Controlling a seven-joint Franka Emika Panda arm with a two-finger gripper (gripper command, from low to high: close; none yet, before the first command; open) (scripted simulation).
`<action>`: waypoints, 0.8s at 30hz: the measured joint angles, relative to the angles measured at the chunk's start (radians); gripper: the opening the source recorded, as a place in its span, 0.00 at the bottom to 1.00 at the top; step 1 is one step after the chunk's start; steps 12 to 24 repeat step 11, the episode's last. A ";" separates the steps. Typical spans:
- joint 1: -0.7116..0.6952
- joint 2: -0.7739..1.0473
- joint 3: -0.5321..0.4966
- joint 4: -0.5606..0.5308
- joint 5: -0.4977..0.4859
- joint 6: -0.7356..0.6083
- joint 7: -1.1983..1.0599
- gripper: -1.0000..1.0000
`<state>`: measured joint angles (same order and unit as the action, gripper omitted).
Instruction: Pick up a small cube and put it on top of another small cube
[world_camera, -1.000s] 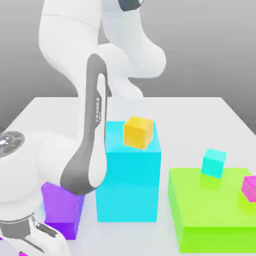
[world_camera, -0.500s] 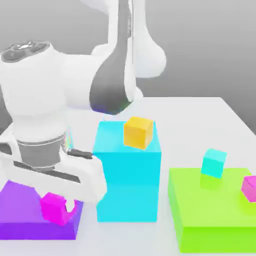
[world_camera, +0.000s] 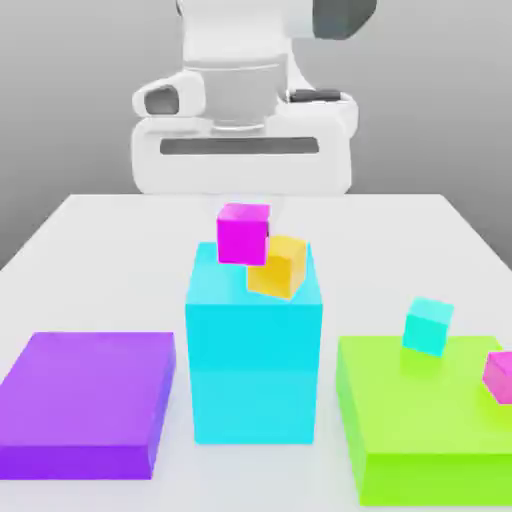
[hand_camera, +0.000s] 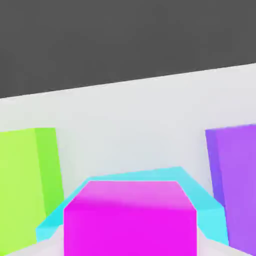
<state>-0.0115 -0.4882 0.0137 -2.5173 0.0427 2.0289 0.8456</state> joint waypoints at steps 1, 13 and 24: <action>0.006 -0.036 0.008 -0.013 -0.001 -0.023 -0.002 0.00; 0.021 -0.101 0.044 -0.168 0.002 0.067 -0.012 1.00; 0.021 -0.101 0.044 -0.168 0.002 0.067 -0.012 1.00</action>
